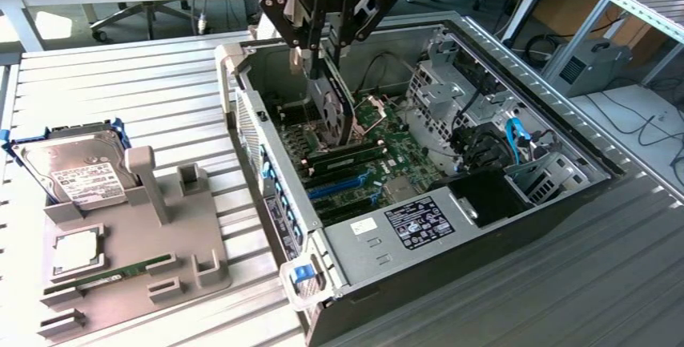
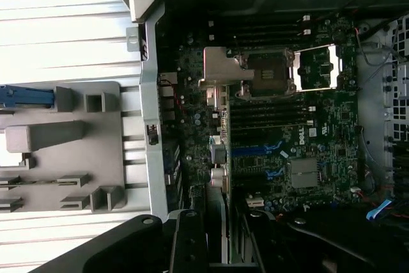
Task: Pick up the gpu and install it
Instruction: 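Pick up the gpu and move the gpu toward the slot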
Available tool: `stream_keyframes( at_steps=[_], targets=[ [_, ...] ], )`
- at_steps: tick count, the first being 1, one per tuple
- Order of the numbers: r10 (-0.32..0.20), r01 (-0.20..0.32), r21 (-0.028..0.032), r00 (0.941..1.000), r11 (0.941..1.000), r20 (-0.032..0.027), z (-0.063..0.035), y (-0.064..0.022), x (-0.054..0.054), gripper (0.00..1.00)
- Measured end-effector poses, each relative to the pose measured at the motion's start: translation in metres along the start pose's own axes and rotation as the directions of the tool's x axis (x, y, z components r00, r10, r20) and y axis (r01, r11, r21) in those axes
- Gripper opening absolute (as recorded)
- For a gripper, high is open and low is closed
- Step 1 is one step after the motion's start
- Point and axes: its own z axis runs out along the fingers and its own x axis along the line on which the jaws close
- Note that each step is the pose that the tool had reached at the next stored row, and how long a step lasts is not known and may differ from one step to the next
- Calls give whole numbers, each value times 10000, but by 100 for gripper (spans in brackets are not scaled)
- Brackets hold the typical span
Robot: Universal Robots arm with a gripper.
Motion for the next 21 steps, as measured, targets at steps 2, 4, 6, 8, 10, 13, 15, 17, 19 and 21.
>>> stream_keyframes(
  at_steps=[2, 4, 6, 8, 10, 13, 15, 17, 19, 21],
  targets=[
    [0, 0, 4, 10000, 10000, 0, 1, 1, -17, 27],
    [0, 0, 7, 10000, 10000, 0, 2, 3, -33, 27],
    [-1, 1, 11, 10000, 10000, 1, 2, 3, -48, 27],
    [0, 0, 15, 10000, 10000, 1, 3, 4, -63, 27],
    [0, 0, 18, 10000, 10000, 1, 4, 5, -77, 27],
    [0, 0, 28, 10000, 10000, 2, 5, 8, -111, 27],
    [-1, 1, 33, 10000, 10000, 3, 6, 9, -129, 27],
    [-1, 1, 39, 10000, 10000, 3, 6, 10, -145, 27],
    [-1, 1, 43, 10000, 10000, 3, 7, 11, -160, 27],
    [-1, 1, 48, 10000, 10000, 4, 8, 12, -174, 27]
  ],
)
